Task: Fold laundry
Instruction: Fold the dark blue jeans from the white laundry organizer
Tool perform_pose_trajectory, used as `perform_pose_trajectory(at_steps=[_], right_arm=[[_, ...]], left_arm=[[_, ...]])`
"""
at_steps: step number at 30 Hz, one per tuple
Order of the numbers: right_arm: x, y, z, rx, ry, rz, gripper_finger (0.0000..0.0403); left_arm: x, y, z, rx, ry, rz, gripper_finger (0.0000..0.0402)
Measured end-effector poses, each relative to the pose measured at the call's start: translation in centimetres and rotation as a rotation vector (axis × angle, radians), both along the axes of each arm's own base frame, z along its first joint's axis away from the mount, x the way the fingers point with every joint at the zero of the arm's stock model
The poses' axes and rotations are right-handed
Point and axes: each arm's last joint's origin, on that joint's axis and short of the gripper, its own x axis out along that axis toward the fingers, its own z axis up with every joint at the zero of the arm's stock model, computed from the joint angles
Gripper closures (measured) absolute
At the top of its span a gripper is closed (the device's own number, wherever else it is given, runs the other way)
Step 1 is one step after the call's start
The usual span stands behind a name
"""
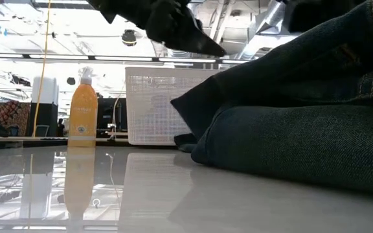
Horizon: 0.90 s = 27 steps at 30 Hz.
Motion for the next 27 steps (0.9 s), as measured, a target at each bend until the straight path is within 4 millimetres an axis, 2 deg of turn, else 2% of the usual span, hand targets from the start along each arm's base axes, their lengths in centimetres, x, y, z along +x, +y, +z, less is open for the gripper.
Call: perform_pose_trajectory(at_steps=[6, 10, 18, 23, 27], right_arm=[[-0.9, -0.2, -0.5, -0.070, 0.113, -0.027, 0.0234], [-1.0, -0.2, -0.6, -0.083, 0.102, 0.003, 0.0235], [-0.6, -0.5, -0.3, -0.145, -0.066, 0.139, 0.0235], [0.8, -0.4, 0.3, -0.175, -0.280, 0.199, 0.0235], [1.2, -0.3, 0.7, -0.176, -0.345, 0.197, 0.0235]], left_arm=[[1.0, -0.4, -1.5, -0.044, 0.038, 0.032, 0.0278], [1.6, -0.2, -3.3, -0.124, 0.085, 0.074, 0.0278], [3.0, -0.1, -8.5, -0.256, 0.197, 0.154, 0.0278], [3.3, -0.6, -9.6, -0.299, 0.227, 0.170, 0.0278], [3.0, -0.9, -10.0, -0.307, 0.278, 0.185, 0.0294]])
